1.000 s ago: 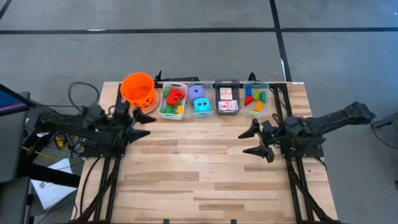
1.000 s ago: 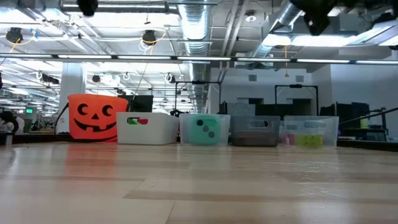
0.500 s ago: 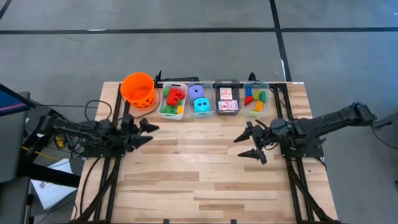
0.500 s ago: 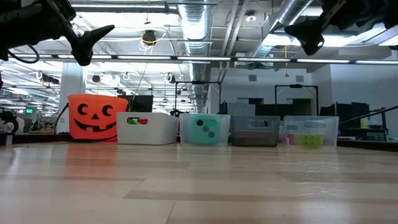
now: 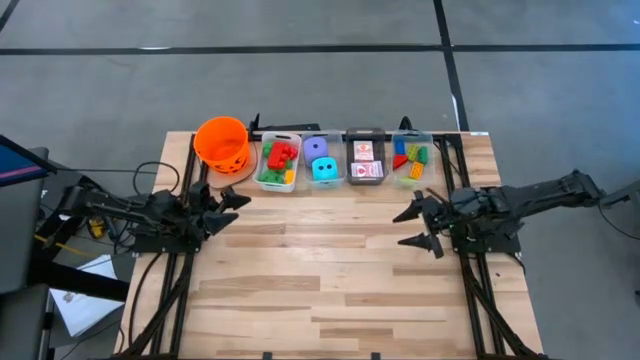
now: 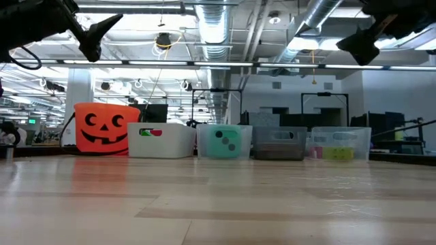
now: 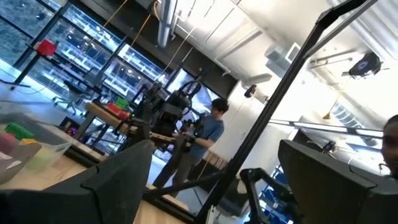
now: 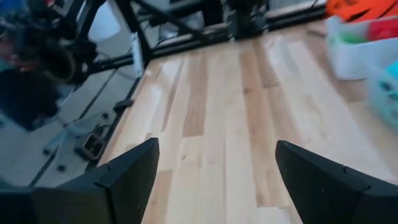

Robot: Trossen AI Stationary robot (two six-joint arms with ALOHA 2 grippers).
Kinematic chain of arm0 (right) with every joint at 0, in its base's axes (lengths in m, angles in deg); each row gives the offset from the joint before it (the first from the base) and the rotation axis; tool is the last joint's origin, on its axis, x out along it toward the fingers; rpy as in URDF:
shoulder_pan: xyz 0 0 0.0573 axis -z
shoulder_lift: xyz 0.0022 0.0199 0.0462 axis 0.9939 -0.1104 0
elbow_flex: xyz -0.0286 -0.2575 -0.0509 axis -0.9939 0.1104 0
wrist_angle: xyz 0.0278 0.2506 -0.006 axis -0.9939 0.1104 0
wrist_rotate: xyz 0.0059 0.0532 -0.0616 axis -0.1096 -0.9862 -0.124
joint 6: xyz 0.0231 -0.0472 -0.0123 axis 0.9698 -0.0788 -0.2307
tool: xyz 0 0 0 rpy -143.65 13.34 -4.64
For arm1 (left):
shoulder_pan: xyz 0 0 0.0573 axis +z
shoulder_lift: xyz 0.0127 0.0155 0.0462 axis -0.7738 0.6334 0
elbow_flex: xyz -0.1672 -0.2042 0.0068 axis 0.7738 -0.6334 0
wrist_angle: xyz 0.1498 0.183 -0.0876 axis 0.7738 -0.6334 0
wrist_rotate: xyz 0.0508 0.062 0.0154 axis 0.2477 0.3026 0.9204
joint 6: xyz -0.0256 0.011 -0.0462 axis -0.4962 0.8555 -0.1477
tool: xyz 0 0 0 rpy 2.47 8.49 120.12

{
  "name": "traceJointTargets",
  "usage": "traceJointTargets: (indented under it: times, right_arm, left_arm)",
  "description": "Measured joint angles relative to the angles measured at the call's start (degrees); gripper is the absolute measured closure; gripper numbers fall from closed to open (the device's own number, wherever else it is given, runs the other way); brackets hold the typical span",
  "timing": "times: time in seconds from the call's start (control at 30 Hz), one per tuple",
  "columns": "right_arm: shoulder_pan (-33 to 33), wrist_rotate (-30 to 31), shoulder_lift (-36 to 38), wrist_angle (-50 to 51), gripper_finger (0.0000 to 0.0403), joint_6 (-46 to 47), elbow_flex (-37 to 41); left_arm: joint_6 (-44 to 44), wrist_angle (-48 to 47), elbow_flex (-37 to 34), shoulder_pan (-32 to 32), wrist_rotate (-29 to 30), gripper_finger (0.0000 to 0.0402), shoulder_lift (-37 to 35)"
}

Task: Pick & Place Toys
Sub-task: Return to Home Position

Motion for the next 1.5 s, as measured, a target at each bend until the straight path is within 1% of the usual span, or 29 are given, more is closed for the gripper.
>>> traceJointTargets:
  times: [0.1, 0.37, 0.43, 0.53, 0.6, 0.7, 0.77, 0.87, 0.93, 1.03, 1.1, 1.27, 1.4, 1.5]
  right_arm:
    - [0.02, 2.92, 4.9, -1.41, 0.0088, -0.04, 3.77]
    - [0.18, 3.22, 23.23, -13.93, 0.0088, 8.36, 21.83]
    - [0.58, 3.22, 27.63, -17.82, 0.0088, 8.7, 24.47]
    - [1.42, 3.24, 33.16, -16.61, 0.0088, 8.03, 25.32]
    - [2.04, 2.87, 33.02, -15.99, 0.0088, 7.85, 25.3]
    - [2.49, 0.69, 32.42, -16.46, 0.0088, 8.02, 25.29]
    - [2.66, 0.48, 31.57, -14.59, 0.0088, 8.28, 25.29]
    - [2.54, 0.44, 31.42, -14.99, 0.0088, 8.64, 25.29]
    - [2.51, 0.4, 31.04, -13.43, 0.0088, 10.76, 25.29]
    - [2.51, 0.42, 30.98, -13.19, 0.0088, 12.9, 25.3]
    - [2.51, 0.42, 30.73, -13.15, 0.0088, 13.22, 25.32]
    - [2.51, 0.42, 30.78, -13.1, 0.0088, 12.96, 25.32]
    - [2.51, 0.4, 30.76, -13.08, 0.0088, 12.93, 25.32]
    - [2.51, 0.42, 30.76, -13.06, 0.0088, 12.78, 25.32]
  left_arm:
    - [-0.02, 0.0, 0.0, 0.0, 0.2, 0.0059, 0.02]
    - [-0.04, 0.79, 0.0, 0.0, 0.31, 0.0059, 0.0]
    - [-0.04, 1.03, 0.0, 0.0, 0.29, 0.0059, 0.0]
    - [-0.04, 1.03, 0.0, 0.0, 0.29, 0.0059, 0.0]
    - [-0.04, 0.98, 0.02, 0.0, 0.3, 0.0059, 0.0]
    - [-0.04, 0.62, 0.03, 0.0, 0.3, 0.0059, 0.41]
    - [-0.04, 0.22, 0.04, 0.0, 0.29, 0.0059, 0.7]
    - [-0.07, 0.42, 0.04, 0.0, 0.29, 0.0059, 1.58]
    - [-0.07, -0.09, 0.04, 0.0, 0.13, 0.0059, 2.36]
    - [1.0, -2.95, 0.05, 0.0, -0.69, 0.0059, 3.77]
    - [2.73, -6.92, 0.07, 0.0, -0.67, 0.0059, 4.96]
    - [6.53, -13.62, 0.07, 0.0, 0.87, 0.0059, 9.11]
    - [9.26, -14.66, 0.05, 0.0, 0.99, 0.0059, 12.75]
    - [9.05, -14.65, 0.07, 0.0, 0.99, 0.0059, 14.99]
